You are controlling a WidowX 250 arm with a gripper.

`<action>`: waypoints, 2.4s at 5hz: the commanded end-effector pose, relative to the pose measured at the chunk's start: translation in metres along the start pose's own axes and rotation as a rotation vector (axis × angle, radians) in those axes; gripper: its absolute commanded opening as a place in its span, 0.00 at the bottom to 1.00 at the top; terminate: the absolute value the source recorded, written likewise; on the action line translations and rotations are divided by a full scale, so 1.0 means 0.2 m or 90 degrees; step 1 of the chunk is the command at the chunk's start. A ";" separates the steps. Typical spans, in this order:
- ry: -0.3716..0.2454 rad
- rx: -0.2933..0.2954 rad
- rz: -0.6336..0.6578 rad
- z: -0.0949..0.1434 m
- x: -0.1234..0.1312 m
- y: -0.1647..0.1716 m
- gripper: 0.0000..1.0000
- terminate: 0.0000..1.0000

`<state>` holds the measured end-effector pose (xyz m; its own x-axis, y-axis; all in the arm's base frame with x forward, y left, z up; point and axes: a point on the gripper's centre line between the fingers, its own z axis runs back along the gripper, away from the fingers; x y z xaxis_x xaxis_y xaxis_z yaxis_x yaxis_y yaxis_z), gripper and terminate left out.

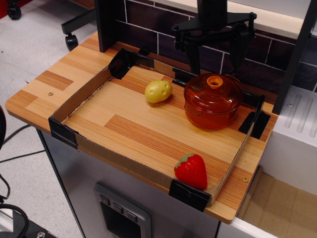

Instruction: Take lid off pot

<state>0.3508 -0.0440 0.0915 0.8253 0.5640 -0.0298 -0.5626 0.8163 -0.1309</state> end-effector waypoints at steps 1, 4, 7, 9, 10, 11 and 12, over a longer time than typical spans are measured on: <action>-0.034 -0.002 -0.003 -0.01 0.04 -0.04 1.00 0.00; -0.022 0.023 -0.004 -0.10 0.01 -0.05 1.00 0.00; -0.025 0.019 -0.005 -0.08 0.02 -0.04 0.00 0.00; -0.030 -0.032 0.019 0.12 0.05 -0.03 0.00 0.00; -0.024 -0.051 0.013 0.25 0.06 0.02 0.00 0.00; -0.019 -0.061 -0.013 0.33 0.01 0.15 0.00 0.00; -0.009 -0.047 -0.052 0.31 -0.07 0.30 0.00 0.00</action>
<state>0.2956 0.0018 0.1257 0.8666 0.4955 -0.0584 -0.4974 0.8486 -0.1805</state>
